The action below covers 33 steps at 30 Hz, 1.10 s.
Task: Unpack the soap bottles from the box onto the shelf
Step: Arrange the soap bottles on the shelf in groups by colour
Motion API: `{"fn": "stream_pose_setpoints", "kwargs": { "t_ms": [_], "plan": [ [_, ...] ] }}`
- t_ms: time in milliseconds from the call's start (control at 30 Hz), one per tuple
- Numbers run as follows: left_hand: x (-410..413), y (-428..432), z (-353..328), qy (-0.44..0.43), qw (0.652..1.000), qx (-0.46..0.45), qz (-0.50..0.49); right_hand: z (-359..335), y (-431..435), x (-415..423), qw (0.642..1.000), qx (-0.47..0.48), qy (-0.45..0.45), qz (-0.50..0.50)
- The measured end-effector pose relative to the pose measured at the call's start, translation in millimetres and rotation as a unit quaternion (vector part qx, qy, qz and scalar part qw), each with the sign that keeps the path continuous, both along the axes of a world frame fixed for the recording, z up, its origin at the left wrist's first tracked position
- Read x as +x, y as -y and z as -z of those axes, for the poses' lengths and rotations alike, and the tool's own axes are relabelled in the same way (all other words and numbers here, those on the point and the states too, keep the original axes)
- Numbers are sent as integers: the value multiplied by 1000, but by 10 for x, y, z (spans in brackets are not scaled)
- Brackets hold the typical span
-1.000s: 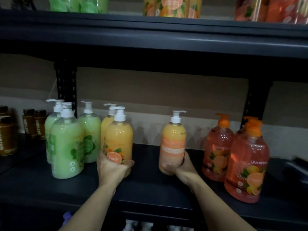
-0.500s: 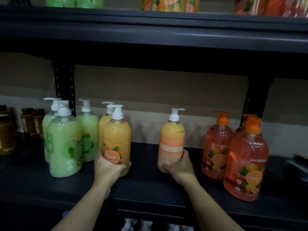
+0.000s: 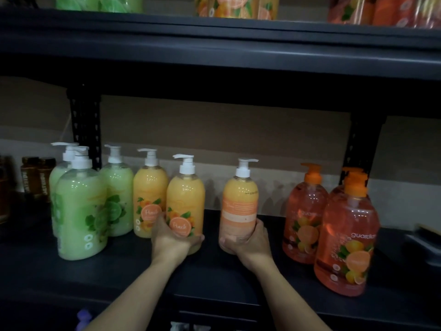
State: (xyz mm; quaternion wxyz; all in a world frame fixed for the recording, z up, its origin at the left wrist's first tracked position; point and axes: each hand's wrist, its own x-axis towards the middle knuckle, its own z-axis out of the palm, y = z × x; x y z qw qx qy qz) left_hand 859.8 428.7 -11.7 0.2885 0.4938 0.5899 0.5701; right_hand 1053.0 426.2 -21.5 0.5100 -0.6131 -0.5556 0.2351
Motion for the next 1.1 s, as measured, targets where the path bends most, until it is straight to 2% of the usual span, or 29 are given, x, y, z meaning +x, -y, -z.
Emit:
{"fn": "stream_pose_setpoints", "kwargs": {
  "t_ms": [367, 567, 800, 1033, 1100],
  "plan": [
    [316, -186, 66, -25, 998, 17, 46, 8, 15, -2, 1000, 17, -15, -13],
    [234, -178, 106, 36, 993, -8, 115, 19, 6, 28, 999, -6, -21, -36],
    [236, -162, 88, 49, 989, -20, 138, 32, 3, 243, 981, -60, -135, -122],
    [244, -162, 92, 47, 990, -16, 134, 19, 20, 171, 990, -36, -126, -60],
    [248, -156, 86, 47, 990, -14, 131, -7, 10, 99, 995, -38, -89, -20]
  ]
}}
